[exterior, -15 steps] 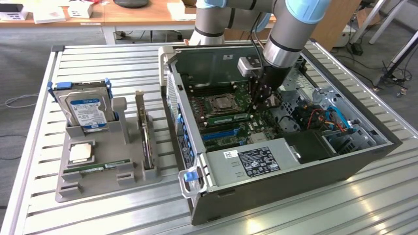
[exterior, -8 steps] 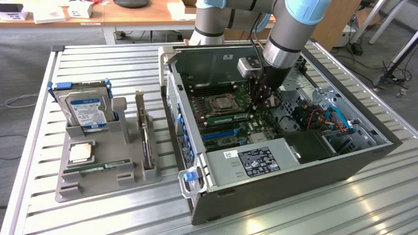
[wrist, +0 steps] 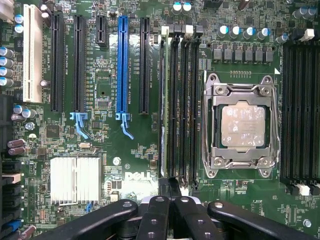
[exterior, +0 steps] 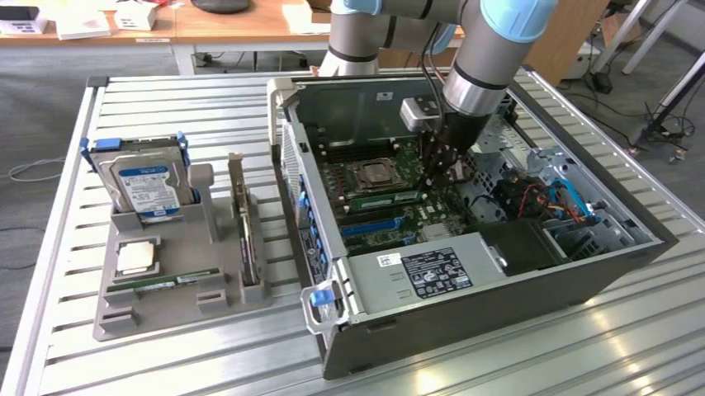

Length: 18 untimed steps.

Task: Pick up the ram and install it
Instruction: 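Press down the ram until it locks into place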

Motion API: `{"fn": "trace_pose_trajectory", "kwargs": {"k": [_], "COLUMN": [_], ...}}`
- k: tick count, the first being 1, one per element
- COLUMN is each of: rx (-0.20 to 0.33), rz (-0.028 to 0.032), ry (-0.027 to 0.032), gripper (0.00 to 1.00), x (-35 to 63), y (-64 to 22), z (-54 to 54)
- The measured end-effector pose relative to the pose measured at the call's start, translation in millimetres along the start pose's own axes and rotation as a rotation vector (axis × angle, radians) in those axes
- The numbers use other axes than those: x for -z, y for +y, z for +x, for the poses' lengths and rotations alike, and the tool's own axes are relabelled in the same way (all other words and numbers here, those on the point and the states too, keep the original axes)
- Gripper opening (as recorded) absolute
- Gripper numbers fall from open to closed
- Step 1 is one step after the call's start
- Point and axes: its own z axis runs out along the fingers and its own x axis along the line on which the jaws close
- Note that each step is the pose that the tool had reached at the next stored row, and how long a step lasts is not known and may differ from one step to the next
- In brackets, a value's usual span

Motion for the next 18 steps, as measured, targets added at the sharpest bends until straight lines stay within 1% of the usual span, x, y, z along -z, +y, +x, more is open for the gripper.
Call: {"fn": "trace_pose_trajectory", "kwargs": {"k": [18], "rx": [0.000], "rz": [0.0000], "ry": [-0.0001], "gripper": [0.11], "x": [-1.1], "y": [0.0], "z": [0.0]}}
